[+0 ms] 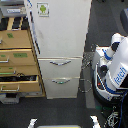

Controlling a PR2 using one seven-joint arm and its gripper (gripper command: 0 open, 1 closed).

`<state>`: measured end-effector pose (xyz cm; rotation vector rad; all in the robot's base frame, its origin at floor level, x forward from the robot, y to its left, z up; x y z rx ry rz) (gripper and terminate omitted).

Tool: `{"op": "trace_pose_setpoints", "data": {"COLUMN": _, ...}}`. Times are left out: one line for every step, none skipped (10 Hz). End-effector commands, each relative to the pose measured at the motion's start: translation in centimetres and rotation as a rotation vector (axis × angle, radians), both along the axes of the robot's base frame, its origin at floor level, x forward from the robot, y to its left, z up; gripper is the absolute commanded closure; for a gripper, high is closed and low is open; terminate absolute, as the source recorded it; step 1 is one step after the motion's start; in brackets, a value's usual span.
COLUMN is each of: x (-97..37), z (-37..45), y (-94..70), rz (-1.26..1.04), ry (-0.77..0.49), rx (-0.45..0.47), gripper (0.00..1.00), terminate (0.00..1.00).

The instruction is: Opening the fridge

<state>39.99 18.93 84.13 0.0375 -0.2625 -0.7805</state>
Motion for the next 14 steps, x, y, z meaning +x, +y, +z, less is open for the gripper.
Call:
{"op": "trace_pose_setpoints", "data": {"x": 0.3, "z": 0.9, "y": -0.6, "rz": -0.019, "ry": 0.006, "rx": -0.043, "gripper": 0.0, "terminate": 0.0}}
{"op": "trace_pose_setpoints", "data": {"x": 1.7, "z": 1.8, "y": -1.2, "rz": -0.025, "ry": 0.029, "rx": -0.066, "gripper": 0.0, "terminate": 0.0}}
{"op": "trace_pose_setpoints", "data": {"x": 2.5, "z": 2.2, "y": -1.5, "rz": -0.027, "ry": 0.039, "rx": -0.076, "gripper": 0.0, "terminate": 0.0}}
{"op": "trace_pose_setpoints", "data": {"x": 4.1, "z": 3.0, "y": -2.1, "rz": -0.031, "ry": 0.046, "rx": -0.083, "gripper": 0.0, "terminate": 0.0}}
{"op": "trace_pose_setpoints", "data": {"x": 5.8, "z": 3.7, "y": -2.8, "rz": -0.053, "ry": 0.097, "rx": -0.105, "gripper": 0.0, "terminate": 0.0}}
{"op": "trace_pose_setpoints", "data": {"x": 7.6, "z": 5.2, "y": -3.4, "rz": -0.051, "ry": 0.104, "rx": -0.125, "gripper": 0.0, "terminate": 0.0}}
{"op": "trace_pose_setpoints", "data": {"x": 9.1, "z": 6.8, "y": -4.0, "rz": -0.049, "ry": 0.078, "rx": -0.135, "gripper": 0.0, "terminate": 0.0}}
{"op": "trace_pose_setpoints", "data": {"x": 11.4, "z": 8.6, "y": -4.9, "rz": -0.061, "ry": 0.061, "rx": -0.142, "gripper": 0.0, "terminate": 0.0}}
{"op": "trace_pose_setpoints", "data": {"x": 12.3, "z": 9.2, "y": -5.2, "rz": -0.063, "ry": 0.051, "rx": -0.143, "gripper": 0.0, "terminate": 0.0}}
{"op": "trace_pose_setpoints", "data": {"x": 14.0, "z": 10.3, "y": -5.5, "rz": -0.062, "ry": 0.031, "rx": -0.139, "gripper": 0.0, "terminate": 0.0}}
{"op": "trace_pose_setpoints", "data": {"x": 16.0, "z": 11.3, "y": -5.8, "rz": -0.049, "ry": 0.012, "rx": -0.141, "gripper": 0.0, "terminate": 0.0}}
{"op": "trace_pose_setpoints", "data": {"x": 17.7, "z": 12.4, "y": -6.3, "rz": -0.044, "ry": -0.019, "rx": -0.132, "gripper": 0.0, "terminate": 0.0}}
{"op": "trace_pose_setpoints", "data": {"x": 19.0, "z": 13.8, "y": -6.9, "rz": -0.062, "ry": -0.051, "rx": -0.152, "gripper": 0.0, "terminate": 0.0}}
{"op": "trace_pose_setpoints", "data": {"x": 21.7, "z": 15.5, "y": -8.0, "rz": -0.06, "ry": -0.067, "rx": -0.175, "gripper": 0.0, "terminate": 0.0}}
